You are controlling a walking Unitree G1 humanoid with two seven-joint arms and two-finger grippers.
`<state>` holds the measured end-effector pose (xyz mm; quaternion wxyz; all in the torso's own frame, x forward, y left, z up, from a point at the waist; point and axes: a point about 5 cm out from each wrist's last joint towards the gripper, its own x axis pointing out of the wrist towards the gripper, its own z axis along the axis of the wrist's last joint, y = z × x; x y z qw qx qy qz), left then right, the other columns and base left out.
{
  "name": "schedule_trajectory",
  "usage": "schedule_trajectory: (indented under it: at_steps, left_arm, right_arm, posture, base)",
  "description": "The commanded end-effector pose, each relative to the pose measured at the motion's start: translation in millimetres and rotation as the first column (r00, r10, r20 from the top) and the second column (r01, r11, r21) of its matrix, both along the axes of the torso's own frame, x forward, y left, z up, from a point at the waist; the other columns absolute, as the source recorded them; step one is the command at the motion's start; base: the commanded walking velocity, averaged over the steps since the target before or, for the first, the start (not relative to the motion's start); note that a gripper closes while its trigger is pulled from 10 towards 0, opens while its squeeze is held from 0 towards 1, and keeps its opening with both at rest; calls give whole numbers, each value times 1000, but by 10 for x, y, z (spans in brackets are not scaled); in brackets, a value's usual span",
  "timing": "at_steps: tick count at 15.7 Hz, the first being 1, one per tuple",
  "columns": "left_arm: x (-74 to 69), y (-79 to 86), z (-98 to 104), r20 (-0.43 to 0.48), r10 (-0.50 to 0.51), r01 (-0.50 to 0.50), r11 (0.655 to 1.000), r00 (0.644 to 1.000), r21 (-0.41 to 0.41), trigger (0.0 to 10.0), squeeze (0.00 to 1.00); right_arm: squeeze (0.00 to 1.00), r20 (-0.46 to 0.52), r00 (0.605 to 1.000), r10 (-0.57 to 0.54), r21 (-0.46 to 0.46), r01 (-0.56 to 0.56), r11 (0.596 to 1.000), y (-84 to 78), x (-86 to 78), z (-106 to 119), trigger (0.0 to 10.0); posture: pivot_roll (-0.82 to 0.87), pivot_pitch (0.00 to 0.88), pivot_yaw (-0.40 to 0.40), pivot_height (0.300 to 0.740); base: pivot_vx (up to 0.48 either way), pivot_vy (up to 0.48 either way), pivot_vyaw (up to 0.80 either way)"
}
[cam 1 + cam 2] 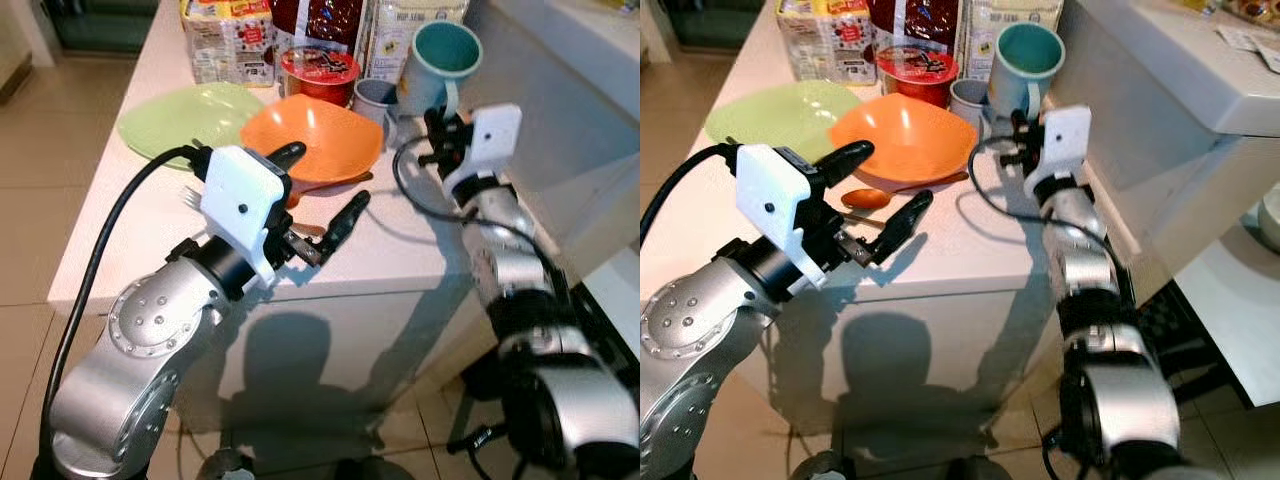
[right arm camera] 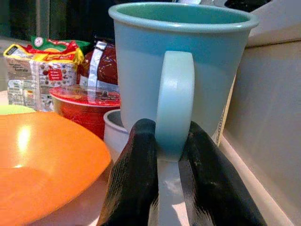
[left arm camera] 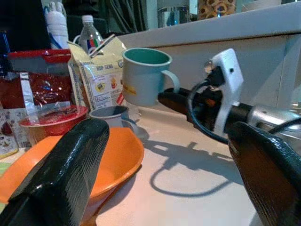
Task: Setting the table
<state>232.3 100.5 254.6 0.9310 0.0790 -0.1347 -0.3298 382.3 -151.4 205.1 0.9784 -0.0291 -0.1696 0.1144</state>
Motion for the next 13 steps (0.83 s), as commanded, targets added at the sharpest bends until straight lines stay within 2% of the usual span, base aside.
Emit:
schedule_trajectory:
  at_steps: [1, 2, 5, 6, 8, 9, 10, 13]
  left_arm:
    - [22, -19, -17, 2, 0, 0, 1000, 1000, 5, 10000, 0]
    - [38, -12, -23, 6, 13, -13, 1000, 1000, 9, 10000, 0]
    - [157, 79, -133, -5, 134, -134, 990, 991, 33, 10000, 0]
    - [202, 141, -198, -27, 201, -201, 979, 979, 28, 10000, 0]
    - [236, 210, -212, -33, 270, -270, 963, 962, 8, 10000, 0]
    - [247, 267, -235, -35, 317, -317, 948, 948, 7, 10000, 0]
    - [241, 296, -263, -41, 332, -332, 943, 942, 8, 10000, 0]
    - [241, 296, -263, -41, 332, -332, 943, 942, 8, 10000, 0]
  right_arm:
    - [0, 38, 999, -3, 3, 3, 1000, -19, -37, 104, 0]
    - [0, 49, 999, -5, 7, 4, 1000, -21, -81, 122, 0]
    - [0, 80, 997, 1, 38, -4, 999, 0, -359, 193, 0]
    - [0, 89, 996, 10, 57, -15, 998, 16, -514, 214, 0]
    - [0, 81, 996, 25, 106, -34, 994, 34, -696, 198, 0]
    - [0, 71, 996, 52, 130, -60, 990, 75, -882, 164, 0]
    - [0, 69, 996, 61, 134, -69, 988, 91, -958, 144, 0]
    - [0, 69, 996, 61, 134, -69, 988, 91, -958, 144, 0]
  posture:
    - [55, 0, -97, 740]
    - [54, 0, -93, 740]
    - [52, 0, -82, 740]
    - [49, 0, -79, 740]
    - [55, 0, -77, 740]
    - [57, 0, -70, 740]
    - [57, 0, -68, 740]
    - [57, 0, -68, 740]
  base:
    - [0, 0, 0]
    - [0, 0, 0]
    - [0, 0, 0]
    - [0, 0, 0]
    - [0, 0, 0]
    - [0, 0, 0]
    - [0, 0, 0]
    - [0, 0, 0]
